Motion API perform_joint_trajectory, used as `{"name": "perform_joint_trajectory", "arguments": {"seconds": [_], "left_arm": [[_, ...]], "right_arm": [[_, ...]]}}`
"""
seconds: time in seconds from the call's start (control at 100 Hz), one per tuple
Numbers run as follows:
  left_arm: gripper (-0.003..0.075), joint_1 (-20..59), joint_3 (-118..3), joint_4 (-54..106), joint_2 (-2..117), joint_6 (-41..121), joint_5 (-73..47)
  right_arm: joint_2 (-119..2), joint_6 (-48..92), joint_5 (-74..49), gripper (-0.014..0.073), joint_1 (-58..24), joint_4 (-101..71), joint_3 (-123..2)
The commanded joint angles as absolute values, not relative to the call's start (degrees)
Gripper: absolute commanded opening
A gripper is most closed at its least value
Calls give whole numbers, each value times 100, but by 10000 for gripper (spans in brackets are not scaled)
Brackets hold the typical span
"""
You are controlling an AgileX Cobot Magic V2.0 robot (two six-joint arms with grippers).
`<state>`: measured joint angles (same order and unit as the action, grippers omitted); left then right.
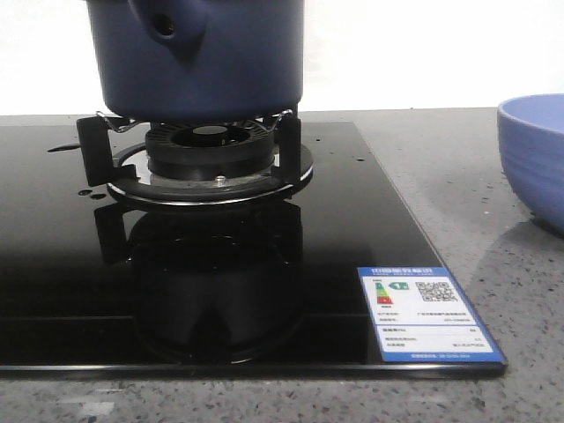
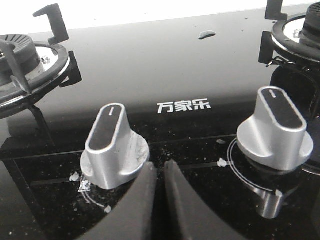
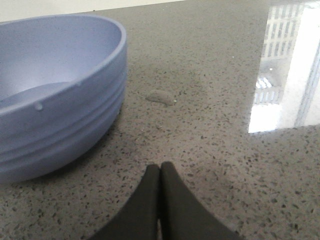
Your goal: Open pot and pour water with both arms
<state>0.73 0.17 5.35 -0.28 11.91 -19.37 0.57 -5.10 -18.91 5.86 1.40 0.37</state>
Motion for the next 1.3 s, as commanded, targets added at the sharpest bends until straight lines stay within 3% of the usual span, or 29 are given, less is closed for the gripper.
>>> {"name": "perform_joint_trajectory", "arguments": {"seconds": [0.0, 0.67, 0.95, 1.1, 1.29], "left_arm": [[-20, 71, 181, 603, -185, 1163, -1714], [-20, 71, 181, 603, -185, 1163, -1714], [-20, 71, 181, 729, -185, 1163, -1530], [-20, 71, 181, 1896, -185, 1163, -574], [-20, 71, 181, 4290, -185, 1163, 557]], "right_arm": [[157, -508, -1795, -64, 617, 174, 191], [157, -508, -1655, -64, 617, 379, 191], [157, -508, 747, -64, 617, -503, 191], [157, -508, 1364, -64, 617, -1165, 191], [157, -508, 893, -63, 617, -2036, 191]]}}
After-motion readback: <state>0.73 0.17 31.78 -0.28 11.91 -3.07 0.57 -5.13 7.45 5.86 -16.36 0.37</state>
